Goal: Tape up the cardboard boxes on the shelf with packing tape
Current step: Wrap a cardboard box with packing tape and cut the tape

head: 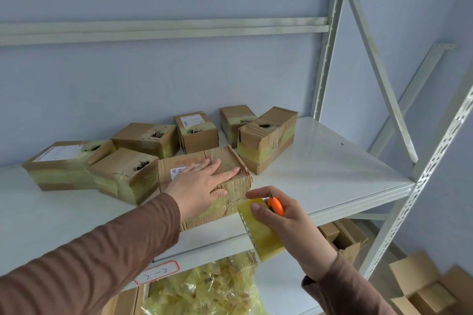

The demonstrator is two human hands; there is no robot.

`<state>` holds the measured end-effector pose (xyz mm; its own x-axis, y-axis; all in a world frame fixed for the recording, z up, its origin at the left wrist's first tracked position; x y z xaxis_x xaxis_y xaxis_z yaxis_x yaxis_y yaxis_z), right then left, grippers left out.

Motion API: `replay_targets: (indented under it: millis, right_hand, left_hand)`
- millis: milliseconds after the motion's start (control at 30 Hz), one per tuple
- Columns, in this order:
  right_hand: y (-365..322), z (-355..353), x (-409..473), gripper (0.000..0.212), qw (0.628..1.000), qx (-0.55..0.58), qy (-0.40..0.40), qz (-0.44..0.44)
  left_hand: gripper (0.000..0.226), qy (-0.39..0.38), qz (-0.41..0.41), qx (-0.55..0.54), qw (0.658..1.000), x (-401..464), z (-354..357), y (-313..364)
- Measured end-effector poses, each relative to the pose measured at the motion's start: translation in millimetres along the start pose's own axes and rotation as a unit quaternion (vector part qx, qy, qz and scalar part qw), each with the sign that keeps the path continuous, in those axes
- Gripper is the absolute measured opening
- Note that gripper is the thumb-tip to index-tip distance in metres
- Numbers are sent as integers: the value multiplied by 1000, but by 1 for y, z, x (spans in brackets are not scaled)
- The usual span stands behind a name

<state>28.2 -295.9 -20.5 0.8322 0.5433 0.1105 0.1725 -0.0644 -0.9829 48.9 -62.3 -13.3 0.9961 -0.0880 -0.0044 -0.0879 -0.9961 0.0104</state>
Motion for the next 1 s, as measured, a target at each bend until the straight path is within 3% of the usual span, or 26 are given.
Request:
replay_targets:
  millis: [200, 333, 433, 567, 633, 700, 733, 833, 933, 1000]
  right_hand:
    - [2, 1, 7, 19, 1000, 13, 18, -10]
    - [-25, -8, 30, 28, 997, 76, 12, -27]
    - [-40, -12, 52, 33, 996, 86, -16, -32]
    - [-45, -9, 79, 47, 996, 63, -9, -55]
    - [-44, -3, 90, 41, 996, 49, -17, -69]
    - [-41, 3, 98, 21, 996, 40, -22, -72]
    - [-39, 5, 101, 12, 996, 39, -26, -72]
    - [-34, 8, 110, 27, 997, 41, -19, -69]
    - [-36, 9, 113, 25, 995, 40, -24, -84]
    - [-34, 9, 116, 35, 996, 33, -25, -81]
  left_hand:
    - [47, -4, -19, -44, 999, 4, -32, -1]
    - [45, -57, -1, -234, 971, 27, -65, -11]
    - [42, -80, -2, -287, 955, 36, -71, -24]
    - [45, 63, -47, -246, 966, 43, -72, -46]
    - [44, 115, -53, -207, 970, 44, -69, -50]
    - [41, 104, -26, -213, 971, 44, -64, -54]
    - [45, 80, -8, -222, 972, 42, -64, -57]
    - [68, 26, 57, -170, 983, 38, -62, -57]
    - [120, 20, 52, -113, 992, 40, -55, -56]
    - [130, 19, 28, -108, 994, 44, -55, -59]
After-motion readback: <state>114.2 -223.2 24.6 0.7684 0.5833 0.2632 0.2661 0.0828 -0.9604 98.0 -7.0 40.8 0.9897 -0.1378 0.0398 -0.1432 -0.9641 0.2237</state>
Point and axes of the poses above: each hand's wrist, its own x-axis towards the middle knuckle, its own z-axis out of the palm, y = z × x, the point moved 3 cm from there along x, towards the middle knuckle, and after that the axes turned 5 degrees about -x, right-handed, at the moved point
